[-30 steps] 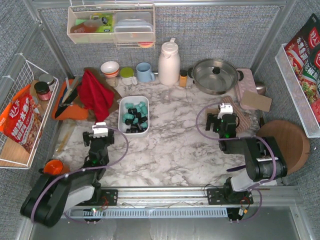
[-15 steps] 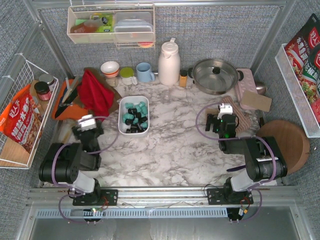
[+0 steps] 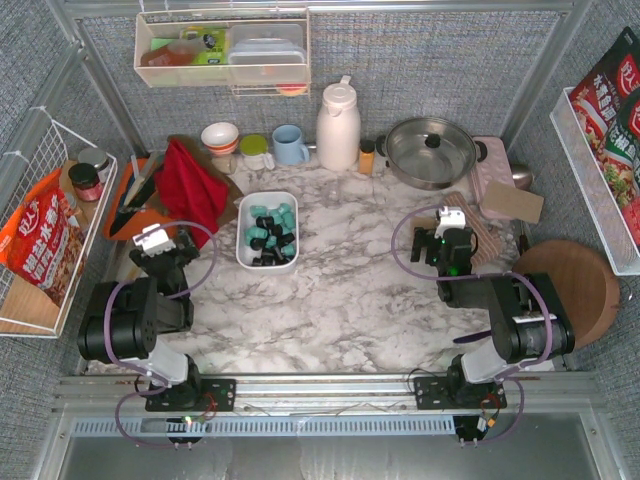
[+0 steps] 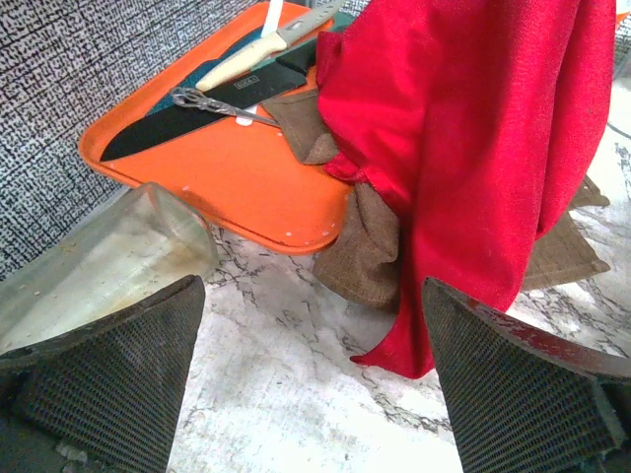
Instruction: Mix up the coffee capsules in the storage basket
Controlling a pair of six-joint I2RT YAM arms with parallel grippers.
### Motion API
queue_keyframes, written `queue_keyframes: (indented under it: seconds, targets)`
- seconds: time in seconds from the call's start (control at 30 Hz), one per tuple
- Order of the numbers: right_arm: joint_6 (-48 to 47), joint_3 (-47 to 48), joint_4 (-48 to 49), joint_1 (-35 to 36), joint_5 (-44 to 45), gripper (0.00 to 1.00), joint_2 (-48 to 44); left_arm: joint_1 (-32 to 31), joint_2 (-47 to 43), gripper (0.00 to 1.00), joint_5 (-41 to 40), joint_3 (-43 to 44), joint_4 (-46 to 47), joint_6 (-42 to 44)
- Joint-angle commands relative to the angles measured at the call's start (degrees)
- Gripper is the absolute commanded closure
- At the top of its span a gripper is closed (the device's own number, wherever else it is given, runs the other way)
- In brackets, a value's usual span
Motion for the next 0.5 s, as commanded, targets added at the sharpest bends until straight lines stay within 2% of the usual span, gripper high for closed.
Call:
queue_keyframes:
  seconds: [0.0, 0.47]
  targets:
    - [0.34, 0.35, 0.14, 0.04, 0.27, 0.01, -0.10, 0.10, 0.10, 0.01, 1.68, 0.19, 0.57, -0.14]
    - [0.33, 0.39, 0.14, 0.04, 0.25, 0.01, -0.09, -0.03, 0.02, 0.01, 1.75, 0.23, 0.40, -0.14]
